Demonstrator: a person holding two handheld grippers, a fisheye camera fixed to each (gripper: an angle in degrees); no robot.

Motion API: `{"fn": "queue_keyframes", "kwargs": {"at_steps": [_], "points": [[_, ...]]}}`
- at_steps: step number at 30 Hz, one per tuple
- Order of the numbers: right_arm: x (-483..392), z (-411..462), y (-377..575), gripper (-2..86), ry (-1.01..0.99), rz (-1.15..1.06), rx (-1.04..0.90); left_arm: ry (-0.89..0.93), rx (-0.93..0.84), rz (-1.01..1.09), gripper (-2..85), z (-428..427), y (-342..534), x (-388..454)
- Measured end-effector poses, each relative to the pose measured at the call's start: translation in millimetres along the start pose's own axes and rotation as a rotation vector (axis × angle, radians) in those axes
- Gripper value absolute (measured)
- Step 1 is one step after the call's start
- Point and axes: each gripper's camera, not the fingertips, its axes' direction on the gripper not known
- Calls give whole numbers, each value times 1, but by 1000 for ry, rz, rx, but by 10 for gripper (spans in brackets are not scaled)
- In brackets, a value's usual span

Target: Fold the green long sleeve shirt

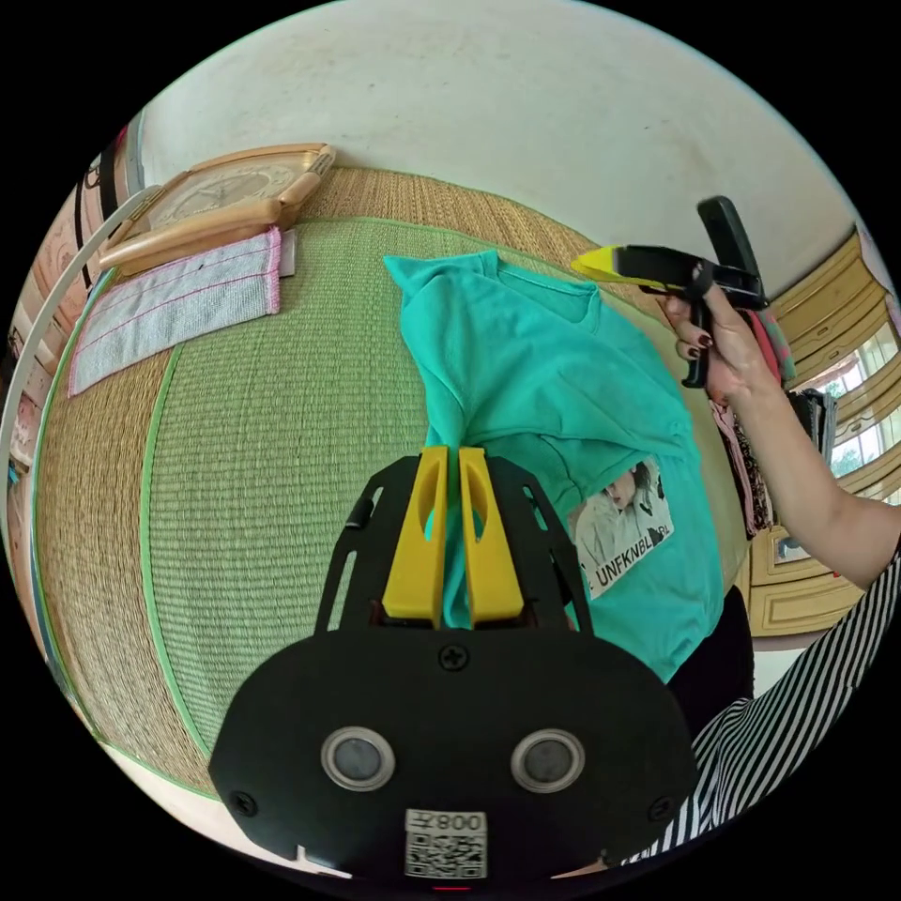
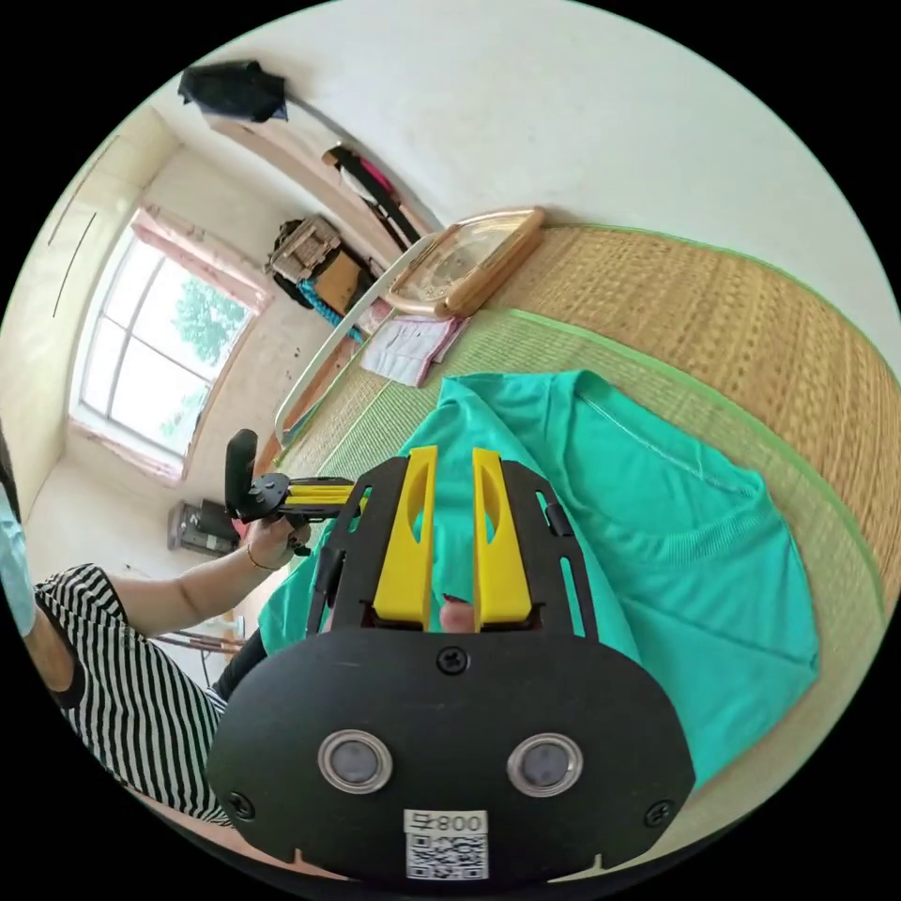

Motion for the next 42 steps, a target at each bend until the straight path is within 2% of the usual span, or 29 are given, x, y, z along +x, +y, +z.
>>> {"fn": "queue_keyframes", "kwargs": {"at_steps": [4, 12, 15, 20, 24, 27, 32, 35, 39, 42], "points": [[-57, 101, -85, 74, 133, -135, -163, 19, 28, 4, 23, -7, 17, -3], [-101, 205, -150, 60, 324, -217, -289, 27, 68, 25, 27, -20, 46, -18], [-101, 230, -160, 34, 293, -190, -340, 33, 76, 17, 28, -24, 54, -28], [-111, 235, -180, 8, 277, -197, -319, 56, 120, -17, 29, -41, 73, -50], [-111, 203, -214, 3, 104, -133, -202, 49, 154, -44, 37, -56, 87, -66], [-97, 200, -233, 2, -10, -66, -157, 58, 225, -104, 57, -72, 103, -83], [-76, 232, -238, 1, -50, -1, -194, 82, 368, -132, 65, -107, 128, -88], [-66, 239, -236, 1, -76, 24, -170, 154, 310, -99, 65, -101, 131, -85], [-55, 238, -237, 1, -105, 40, -152, 163, 216, -148, 64, -83, 131, -96], [-50, 237, -237, 1, -105, 40, -150, 293, 195, -212, 57, -71, 129, -116]]}}
